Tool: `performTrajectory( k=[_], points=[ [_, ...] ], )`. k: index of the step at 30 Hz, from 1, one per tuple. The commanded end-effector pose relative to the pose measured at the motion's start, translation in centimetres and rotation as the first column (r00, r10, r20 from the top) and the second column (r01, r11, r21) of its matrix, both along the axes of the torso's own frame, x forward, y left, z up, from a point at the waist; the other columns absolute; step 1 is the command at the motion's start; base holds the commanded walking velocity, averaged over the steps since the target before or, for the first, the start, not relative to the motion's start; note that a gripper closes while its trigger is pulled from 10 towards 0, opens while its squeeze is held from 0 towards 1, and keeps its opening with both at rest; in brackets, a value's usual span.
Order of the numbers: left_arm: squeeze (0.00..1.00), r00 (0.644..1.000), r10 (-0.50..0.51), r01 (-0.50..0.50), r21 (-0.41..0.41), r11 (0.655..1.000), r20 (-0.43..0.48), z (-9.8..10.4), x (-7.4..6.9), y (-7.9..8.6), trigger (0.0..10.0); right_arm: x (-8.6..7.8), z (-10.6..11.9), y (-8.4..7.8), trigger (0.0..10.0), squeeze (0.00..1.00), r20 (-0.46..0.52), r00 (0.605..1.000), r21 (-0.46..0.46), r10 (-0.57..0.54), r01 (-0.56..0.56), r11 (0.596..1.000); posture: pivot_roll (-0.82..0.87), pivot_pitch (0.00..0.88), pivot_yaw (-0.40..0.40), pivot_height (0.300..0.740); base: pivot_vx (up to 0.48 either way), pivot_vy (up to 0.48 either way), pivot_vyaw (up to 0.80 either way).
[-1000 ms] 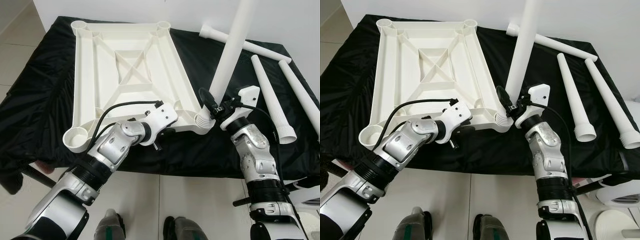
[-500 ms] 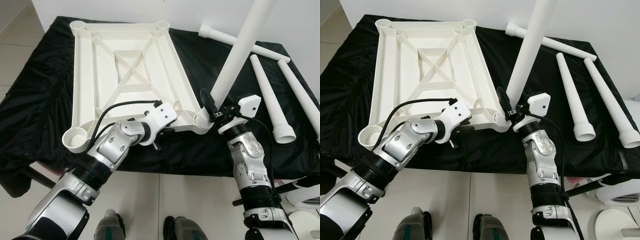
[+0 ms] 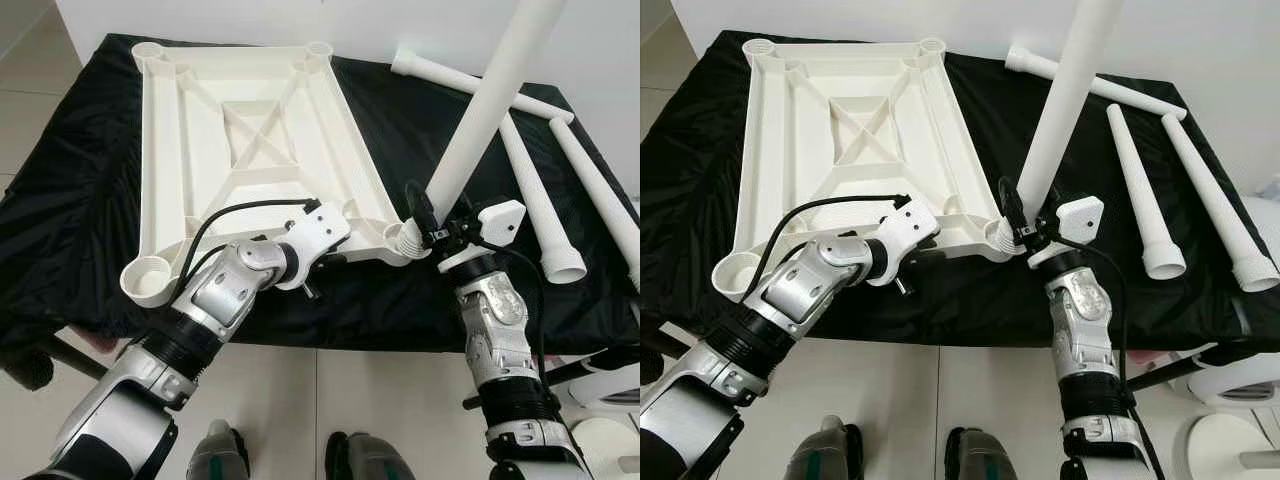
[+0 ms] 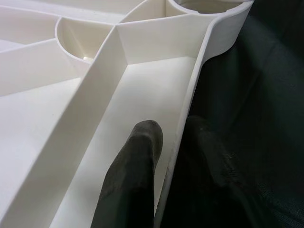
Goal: Building children table
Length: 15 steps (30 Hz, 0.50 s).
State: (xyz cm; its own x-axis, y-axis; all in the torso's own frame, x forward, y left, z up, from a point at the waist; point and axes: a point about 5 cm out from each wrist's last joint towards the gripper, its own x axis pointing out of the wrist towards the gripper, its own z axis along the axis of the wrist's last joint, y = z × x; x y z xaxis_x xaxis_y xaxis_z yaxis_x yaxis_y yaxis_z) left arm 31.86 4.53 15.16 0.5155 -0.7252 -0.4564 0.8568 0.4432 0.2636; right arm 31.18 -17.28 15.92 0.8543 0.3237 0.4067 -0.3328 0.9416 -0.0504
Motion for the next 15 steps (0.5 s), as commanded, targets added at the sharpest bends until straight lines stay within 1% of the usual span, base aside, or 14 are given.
performTrajectory(
  k=[1, 5, 12, 13, 15],
  points=[
    [0.00, 0.995, 0.053, -0.050, -0.035, 0.998, 0.079, 2.0, 0.8, 0.9, 10.0, -0.3, -3.2, -0.6, 10.0, 0.00, -0.155, 0.987, 0.020, -0.026, 0.030, 0.999, 0.02, 0.108, -0.048, 0.740, 0.000, 0.000, 0.00],
    [0.00, 0.995, 0.053, -0.050, -0.036, 0.998, 0.080, 2.1, 0.8, 1.0, 10.0, 0.2, -2.6, 0.5, 10.0, 0.00, -0.139, 0.990, 0.026, 0.015, -0.012, 1.000, 0.02, 0.110, -0.048, 0.740, 0.000, 0.000, 0.00],
    [0.00, 0.995, 0.054, -0.051, -0.037, 0.998, 0.082, 2.2, 0.8, 1.0, 10.0, 0.6, -2.5, 1.2, 10.0, 0.00, -0.139, 0.989, 0.014, 0.045, -0.043, 0.999, 0.02, 0.111, -0.050, 0.740, 0.000, 0.000, 0.00],
    [0.00, 0.995, 0.054, -0.051, -0.038, 0.998, 0.084, 2.2, 0.8, 1.0, 10.0, 0.9, -2.5, 1.7, 10.0, 0.00, -0.138, 0.988, 0.009, 0.069, -0.068, 0.998, 0.02, 0.110, -0.052, 0.740, 0.000, 0.000, 0.00],
    [0.00, 0.995, 0.053, -0.049, -0.039, 0.998, 0.083, 2.3, 0.7, 1.0, 10.0, 1.0, -2.5, 1.9, 10.0, 0.00, -0.141, 0.986, 0.006, 0.084, -0.084, 0.996, 0.02, 0.110, -0.054, 0.740, 0.000, 0.000, 0.00]
  ],
)
